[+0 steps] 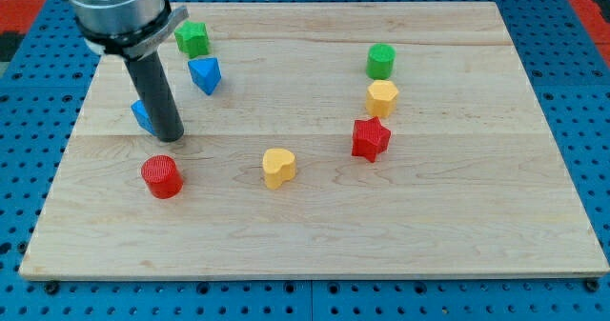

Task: Slide red circle parallel to the yellow heart

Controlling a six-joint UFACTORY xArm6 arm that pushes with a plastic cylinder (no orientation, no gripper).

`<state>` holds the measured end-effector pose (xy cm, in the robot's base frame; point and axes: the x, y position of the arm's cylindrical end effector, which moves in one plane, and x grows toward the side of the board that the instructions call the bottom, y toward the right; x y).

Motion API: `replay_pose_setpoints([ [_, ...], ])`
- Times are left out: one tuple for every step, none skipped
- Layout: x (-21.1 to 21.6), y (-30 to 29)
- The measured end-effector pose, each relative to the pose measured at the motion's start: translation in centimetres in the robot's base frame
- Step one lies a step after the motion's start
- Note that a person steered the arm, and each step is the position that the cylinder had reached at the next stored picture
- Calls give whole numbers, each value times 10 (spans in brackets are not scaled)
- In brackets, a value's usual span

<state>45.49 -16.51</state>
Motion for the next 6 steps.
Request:
replay_pose_setpoints([
  [16, -21],
  [56, -22],
  [65, -58],
  [103, -59],
  [110, 13],
  [95, 32],
])
